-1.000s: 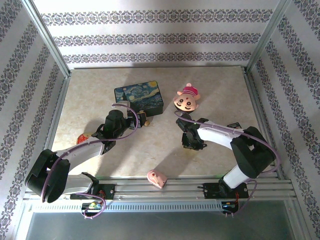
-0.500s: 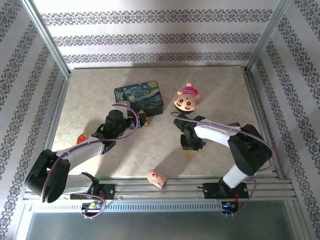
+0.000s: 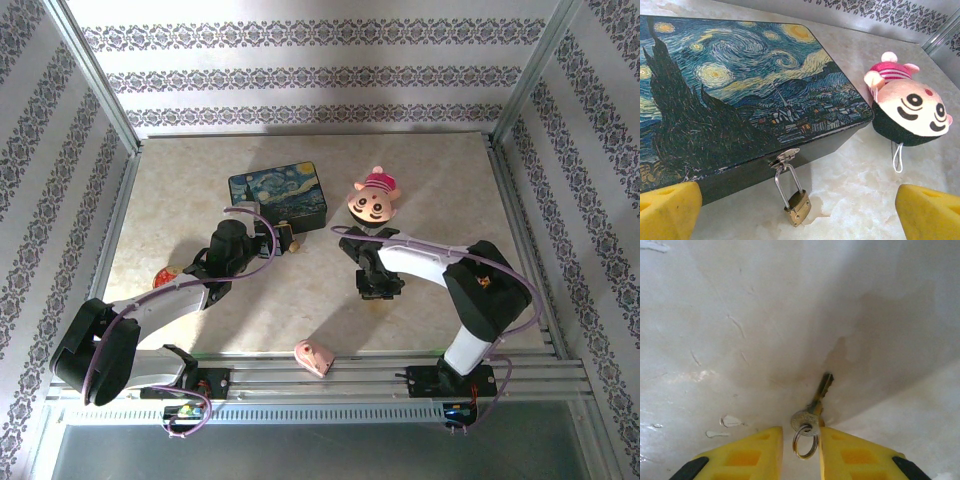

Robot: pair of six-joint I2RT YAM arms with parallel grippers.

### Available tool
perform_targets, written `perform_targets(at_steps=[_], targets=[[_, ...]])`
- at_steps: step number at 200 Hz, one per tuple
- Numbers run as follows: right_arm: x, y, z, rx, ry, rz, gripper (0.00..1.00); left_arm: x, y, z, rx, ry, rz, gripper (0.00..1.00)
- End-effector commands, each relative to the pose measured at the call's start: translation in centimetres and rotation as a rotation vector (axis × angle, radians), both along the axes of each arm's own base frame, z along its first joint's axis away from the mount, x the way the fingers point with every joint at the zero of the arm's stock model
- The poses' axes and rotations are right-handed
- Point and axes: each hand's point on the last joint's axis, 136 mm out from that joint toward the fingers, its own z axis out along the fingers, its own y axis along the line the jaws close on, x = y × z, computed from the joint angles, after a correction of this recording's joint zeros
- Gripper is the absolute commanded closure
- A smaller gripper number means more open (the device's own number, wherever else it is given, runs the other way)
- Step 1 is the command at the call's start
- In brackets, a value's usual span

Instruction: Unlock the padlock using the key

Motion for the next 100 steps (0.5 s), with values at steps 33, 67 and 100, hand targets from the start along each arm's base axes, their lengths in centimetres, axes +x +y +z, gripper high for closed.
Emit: perform_targets(at_steps=[33,67,100], targets=[[0.2,-1.0,0.3,-0.088,-0.003,0.034,0.86,0.1,-0.1,1.7,-0.006,-0.054,0.003,0.01],[0.4,-1.2,1.3,-0.106,-0.031,0.043,0.96,0.1,0.0,1.8,-0.001,-0.06,0.001,0.01],[1.1,-0.2,3.7,-0.068,-0.083,0.056,1.0,0.0,-0.2,2.4,0.003,-0.082,-0.017,0.01]])
